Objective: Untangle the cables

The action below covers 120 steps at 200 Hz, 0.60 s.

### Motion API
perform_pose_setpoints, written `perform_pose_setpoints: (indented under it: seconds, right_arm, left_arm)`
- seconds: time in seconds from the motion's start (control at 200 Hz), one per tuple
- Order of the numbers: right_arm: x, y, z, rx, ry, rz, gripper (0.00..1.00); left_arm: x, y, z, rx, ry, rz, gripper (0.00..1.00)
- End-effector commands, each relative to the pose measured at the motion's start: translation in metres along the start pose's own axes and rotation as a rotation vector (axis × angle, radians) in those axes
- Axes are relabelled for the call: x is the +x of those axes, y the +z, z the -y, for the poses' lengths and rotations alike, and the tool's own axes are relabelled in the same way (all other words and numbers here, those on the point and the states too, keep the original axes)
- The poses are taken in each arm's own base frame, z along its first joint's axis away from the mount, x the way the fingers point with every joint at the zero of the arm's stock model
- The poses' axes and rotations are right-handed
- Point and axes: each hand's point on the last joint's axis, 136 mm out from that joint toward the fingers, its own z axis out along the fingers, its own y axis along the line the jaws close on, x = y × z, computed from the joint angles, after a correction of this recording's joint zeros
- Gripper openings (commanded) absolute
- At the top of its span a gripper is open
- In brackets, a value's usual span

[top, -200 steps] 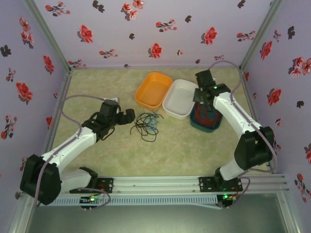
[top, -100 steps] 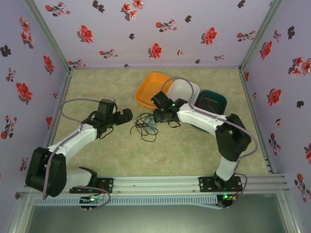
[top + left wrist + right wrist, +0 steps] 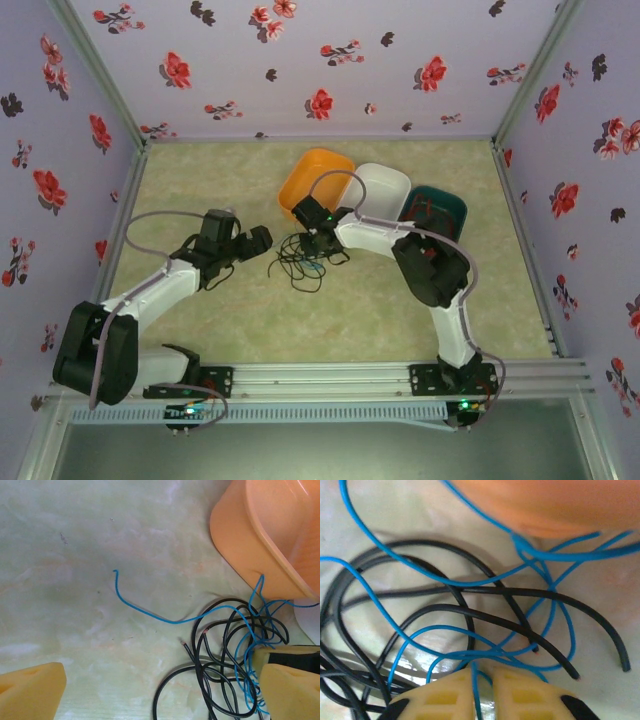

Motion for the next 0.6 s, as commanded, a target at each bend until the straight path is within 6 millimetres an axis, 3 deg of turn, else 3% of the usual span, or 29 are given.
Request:
perform_pose_setpoints:
  seconds: [0.0, 0.07, 0.235, 0.3, 0.36, 0.44, 0.595]
  right_arm:
    - [0.01, -0.006, -0.023, -0.072, -0.037, -0.025, 0.06]
    - [0.021, -0.015, -0.033, -0.095, -0.047, -0.043, 0.0]
    - [0.053, -0.041, -0.061, -0.212, -0.034, -0.12, 0.0]
    - [0.066, -0.051, -0.068, -0.232, -0.041, -0.151, 0.04]
    - [0.073, -0.06, -0.069, -0.232, -0.05, -0.163, 0.13]
    - [0.069, -0.075, -0.064, -0.206, -0.056, -0.14, 0.24]
    - [0.04, -0.108, -0.047, -0.098, -0.076, -0.025, 0.43]
  left_arm:
    - [-0.01, -0.003, -0.003, -0.004, -0.054, 0.048, 1.0]
    - [-0.01, -0.002, -0.004, -0.006, -0.065, 0.049, 1.0]
    - [-0.007, 0.003, -0.006, -0.024, -0.059, 0.02, 1.0]
    - [-0.005, 0.006, -0.005, -0.024, -0.053, 0.005, 1.0]
    - [-0.002, 0.008, -0.006, -0.027, -0.049, -0.009, 1.0]
    - [0.0, 0.01, -0.007, -0.031, -0.045, -0.02, 1.0]
    - [0.003, 0.007, -0.006, -0.018, -0.032, -0.025, 1.0]
